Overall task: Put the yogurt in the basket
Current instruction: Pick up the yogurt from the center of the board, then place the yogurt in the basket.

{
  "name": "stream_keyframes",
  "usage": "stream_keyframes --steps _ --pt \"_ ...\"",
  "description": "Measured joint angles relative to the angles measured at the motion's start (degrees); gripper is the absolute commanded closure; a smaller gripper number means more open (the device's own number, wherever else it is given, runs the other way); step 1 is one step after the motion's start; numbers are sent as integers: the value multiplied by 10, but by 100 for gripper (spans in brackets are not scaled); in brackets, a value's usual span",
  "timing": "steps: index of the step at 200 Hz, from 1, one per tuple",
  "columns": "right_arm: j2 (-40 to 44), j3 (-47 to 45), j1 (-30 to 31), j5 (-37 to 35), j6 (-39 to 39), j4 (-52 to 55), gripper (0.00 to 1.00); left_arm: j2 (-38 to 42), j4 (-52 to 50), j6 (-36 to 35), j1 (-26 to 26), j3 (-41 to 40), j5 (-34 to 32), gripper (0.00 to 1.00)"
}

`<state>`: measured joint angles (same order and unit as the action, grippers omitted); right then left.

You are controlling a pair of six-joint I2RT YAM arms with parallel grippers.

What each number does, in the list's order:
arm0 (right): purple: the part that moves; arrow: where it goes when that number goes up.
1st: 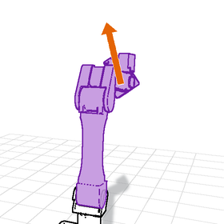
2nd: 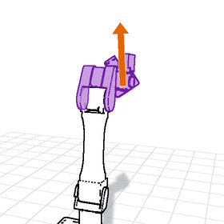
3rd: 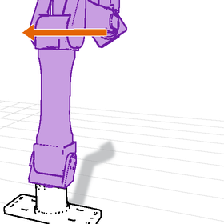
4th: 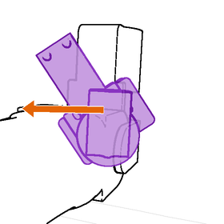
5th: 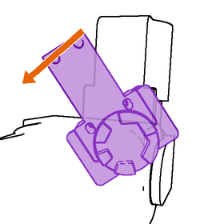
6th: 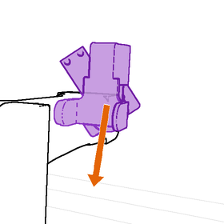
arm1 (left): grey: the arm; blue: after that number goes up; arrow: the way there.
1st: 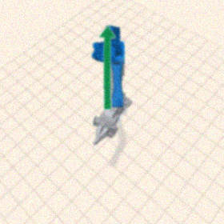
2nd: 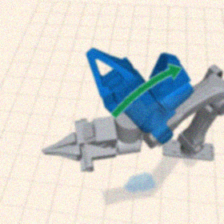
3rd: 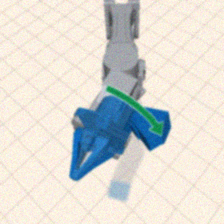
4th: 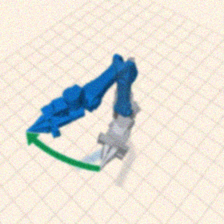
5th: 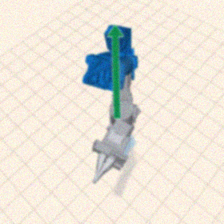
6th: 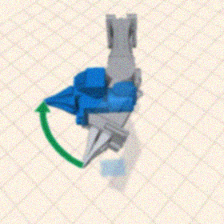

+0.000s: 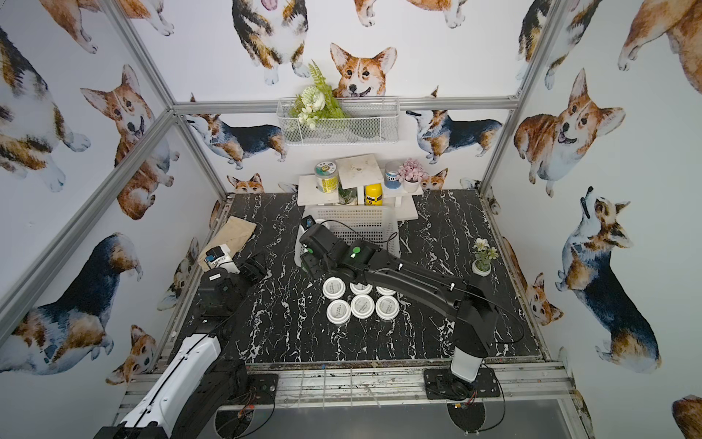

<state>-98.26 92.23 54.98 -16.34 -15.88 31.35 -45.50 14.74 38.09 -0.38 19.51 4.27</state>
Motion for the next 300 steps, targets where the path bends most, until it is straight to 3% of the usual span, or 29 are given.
stream_keyframes --steps 47,98,171,300 --pt "-43 48 -111 19 41 2 33 -4 9 0 -1 0 4 33" --pt "-168 134 -161 41 81 4 33 -15 19 -1 -2 0 5 33" --pt "-360 332 -173 4 149 24 34 -34 28 -5 -2 3 11 33" --pt "-388 333 -171 -42 179 36 28 -42 34 -7 -2 10 17 33"
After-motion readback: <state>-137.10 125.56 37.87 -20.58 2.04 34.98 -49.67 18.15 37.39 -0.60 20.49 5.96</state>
